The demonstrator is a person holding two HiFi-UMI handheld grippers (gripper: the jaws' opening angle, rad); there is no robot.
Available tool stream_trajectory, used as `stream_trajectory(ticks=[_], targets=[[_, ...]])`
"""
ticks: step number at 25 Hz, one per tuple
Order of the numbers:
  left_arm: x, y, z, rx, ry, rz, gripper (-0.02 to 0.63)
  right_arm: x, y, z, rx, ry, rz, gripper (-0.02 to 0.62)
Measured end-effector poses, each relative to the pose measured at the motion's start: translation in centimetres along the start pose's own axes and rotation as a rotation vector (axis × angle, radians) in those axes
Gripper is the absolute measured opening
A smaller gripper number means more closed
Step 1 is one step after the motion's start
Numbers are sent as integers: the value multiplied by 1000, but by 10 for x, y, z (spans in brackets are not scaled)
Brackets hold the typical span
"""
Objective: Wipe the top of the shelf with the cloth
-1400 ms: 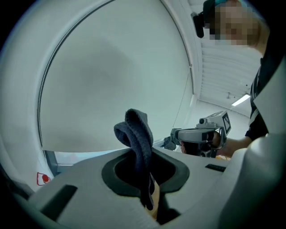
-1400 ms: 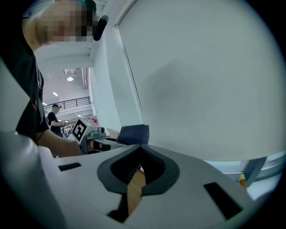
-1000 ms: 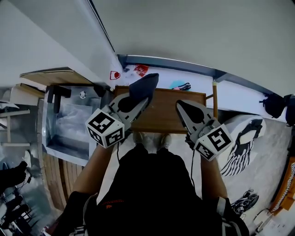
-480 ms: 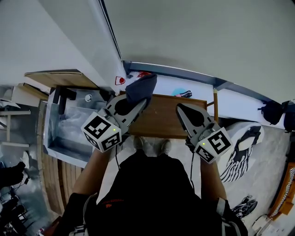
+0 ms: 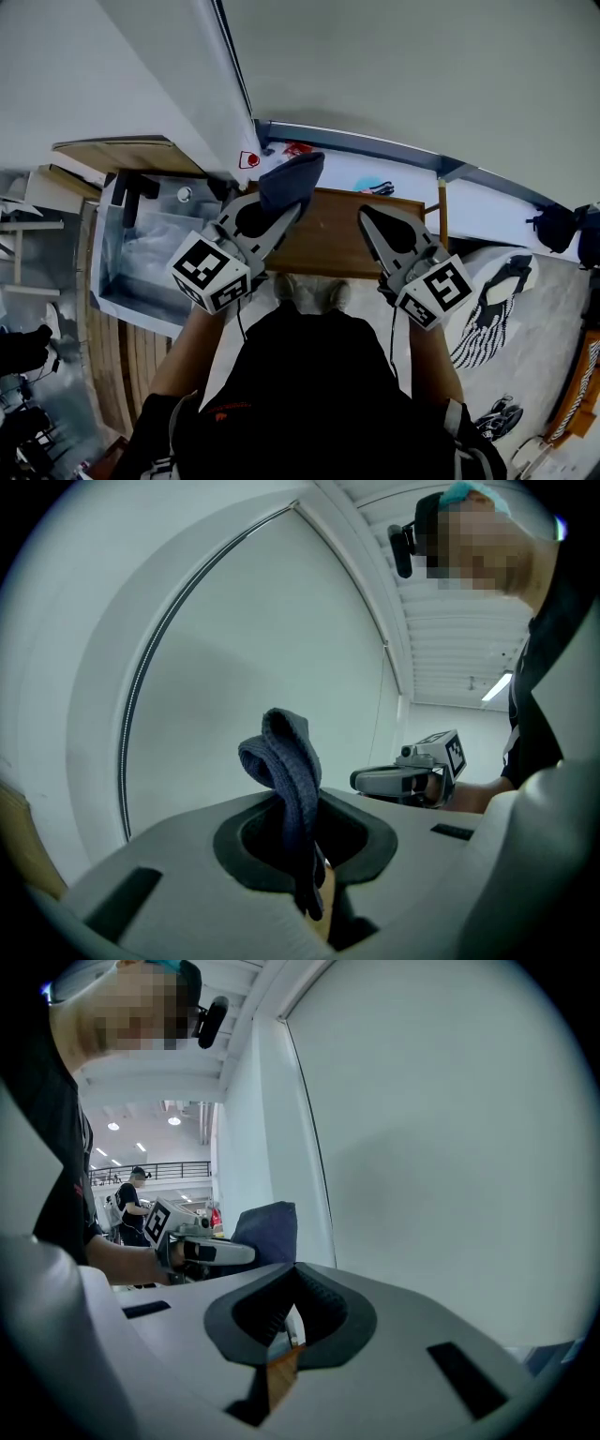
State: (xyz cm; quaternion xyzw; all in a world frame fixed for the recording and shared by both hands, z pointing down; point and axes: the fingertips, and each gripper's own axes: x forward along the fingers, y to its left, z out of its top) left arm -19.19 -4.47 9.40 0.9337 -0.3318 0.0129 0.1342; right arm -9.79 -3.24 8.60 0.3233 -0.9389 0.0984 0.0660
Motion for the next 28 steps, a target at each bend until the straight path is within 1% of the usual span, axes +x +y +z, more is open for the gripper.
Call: stream_trajectory(ticks=[14, 28], targets=[[1, -5, -22, -4, 31, -8, 57, 7, 14, -8, -5, 33, 25, 5], [8, -11, -29, -11, 56, -29, 57, 4, 14, -14, 5, 36, 27, 5]])
